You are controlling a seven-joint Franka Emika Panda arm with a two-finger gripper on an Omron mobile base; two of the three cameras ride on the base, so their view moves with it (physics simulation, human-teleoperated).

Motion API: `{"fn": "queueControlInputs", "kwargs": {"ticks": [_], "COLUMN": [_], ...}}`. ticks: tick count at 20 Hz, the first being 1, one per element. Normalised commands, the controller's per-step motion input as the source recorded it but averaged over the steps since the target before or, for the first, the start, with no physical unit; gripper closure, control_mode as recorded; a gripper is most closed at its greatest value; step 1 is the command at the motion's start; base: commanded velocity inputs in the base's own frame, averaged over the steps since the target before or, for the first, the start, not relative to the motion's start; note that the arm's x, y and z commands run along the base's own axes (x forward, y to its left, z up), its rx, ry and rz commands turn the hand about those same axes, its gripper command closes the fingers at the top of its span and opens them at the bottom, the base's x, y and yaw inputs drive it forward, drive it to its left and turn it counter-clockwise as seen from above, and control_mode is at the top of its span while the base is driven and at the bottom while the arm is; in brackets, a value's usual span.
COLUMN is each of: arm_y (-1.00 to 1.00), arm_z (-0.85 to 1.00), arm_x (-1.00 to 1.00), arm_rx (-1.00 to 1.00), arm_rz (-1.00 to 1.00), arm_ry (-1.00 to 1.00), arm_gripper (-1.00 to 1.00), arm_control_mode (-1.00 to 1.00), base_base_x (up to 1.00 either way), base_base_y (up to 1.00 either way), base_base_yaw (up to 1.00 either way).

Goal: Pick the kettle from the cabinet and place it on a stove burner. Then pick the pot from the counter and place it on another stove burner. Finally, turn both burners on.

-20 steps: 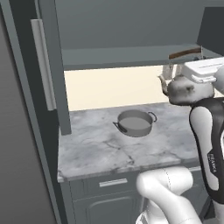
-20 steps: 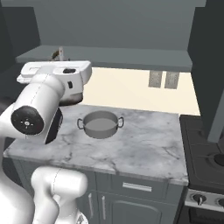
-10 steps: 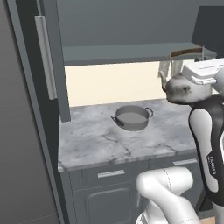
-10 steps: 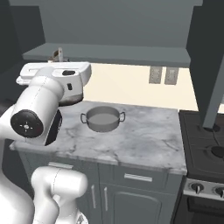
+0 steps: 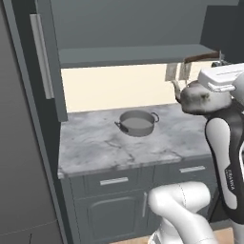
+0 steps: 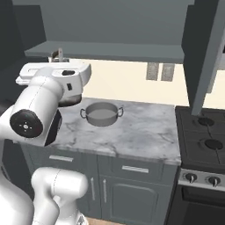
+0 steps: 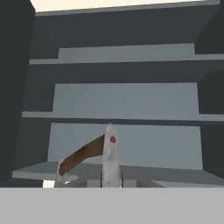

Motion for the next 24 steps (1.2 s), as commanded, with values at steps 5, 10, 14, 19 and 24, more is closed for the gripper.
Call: {"fn": "queueControlInputs", "kwargs": {"ticks": [5,10,14,19,24], "arm_y": [0.00,0.00,0.00,0.00,0.00], "arm_z": [0.00,0.00,0.00,0.00,0.00], "arm_x": [0.00,0.00,0.00,0.00,0.00], "arm_rx": [0.00,0.00,0.00,0.00,0.00], "arm_rz": [0.00,0.00,0.00,0.00,0.00], "arm_ry": [0.00,0.00,0.00,0.00,0.00], "arm_gripper": [1.00,1.00,1.00,1.00,1.00], "arm_control_mode": [1.00,1.00,1.00,1.00,1.00], "base_base_x": [-0.55,-0.59,-0.53,-0.40,-0.29], "base_base_y": [-0.49,-0.56,-0.54,-0.58,-0.60], "base_base_yaw": [-0.04,-0.04,-0.03,-0.02,-0.01]}}
